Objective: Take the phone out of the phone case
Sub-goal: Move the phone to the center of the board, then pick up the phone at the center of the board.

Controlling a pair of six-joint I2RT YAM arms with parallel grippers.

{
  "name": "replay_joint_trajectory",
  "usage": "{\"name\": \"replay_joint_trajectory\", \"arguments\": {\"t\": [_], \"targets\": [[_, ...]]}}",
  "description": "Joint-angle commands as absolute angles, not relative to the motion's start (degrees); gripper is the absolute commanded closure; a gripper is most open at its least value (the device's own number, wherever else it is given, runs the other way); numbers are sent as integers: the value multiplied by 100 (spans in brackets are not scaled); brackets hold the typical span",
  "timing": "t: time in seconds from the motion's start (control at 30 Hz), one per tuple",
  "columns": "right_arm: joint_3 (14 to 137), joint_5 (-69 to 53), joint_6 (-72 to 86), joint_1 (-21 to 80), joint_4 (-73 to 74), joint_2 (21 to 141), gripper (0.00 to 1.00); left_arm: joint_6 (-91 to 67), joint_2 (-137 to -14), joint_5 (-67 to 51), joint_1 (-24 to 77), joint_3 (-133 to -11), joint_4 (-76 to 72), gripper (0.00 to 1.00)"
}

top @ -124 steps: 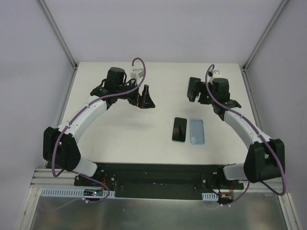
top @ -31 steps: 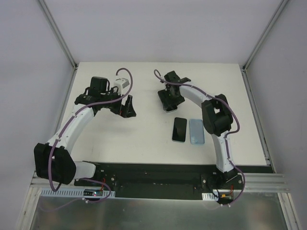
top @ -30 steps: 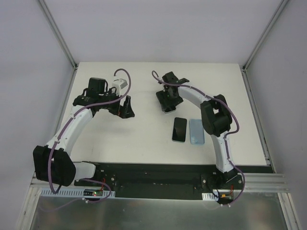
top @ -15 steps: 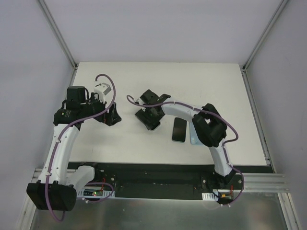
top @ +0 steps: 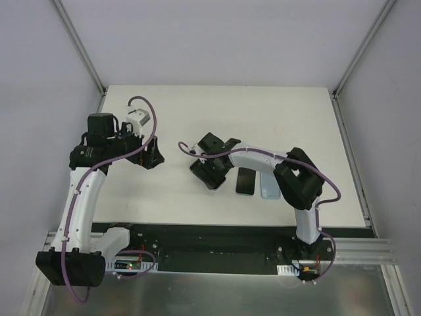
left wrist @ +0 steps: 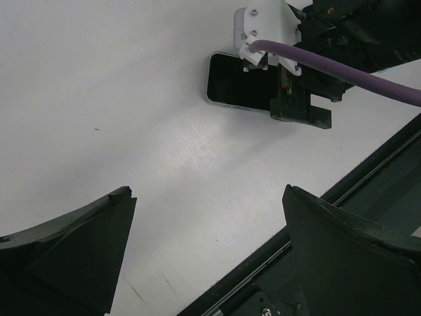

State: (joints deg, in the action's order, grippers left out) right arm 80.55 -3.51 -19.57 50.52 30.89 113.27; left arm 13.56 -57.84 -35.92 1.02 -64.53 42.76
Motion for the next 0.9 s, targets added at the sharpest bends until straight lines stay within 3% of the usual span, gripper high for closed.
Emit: {"name": "replay_joint_trajectory", "arguments": {"t": [0.0, 0.4, 0.87], "targets": [[8209, -431, -1890, 5106, 3419, 11355, 9, 1433, -5827, -3683, 44, -6697, 4351, 1], [8841, -431, -1802, 5115, 3410, 11909, 1, 1503, -5950, -3700, 44, -6785, 4333, 1], [9272, -571, -1758, 5107, 3480, 12357, 4, 1512, -6003, -3735, 44, -6873, 4307, 1]]}}
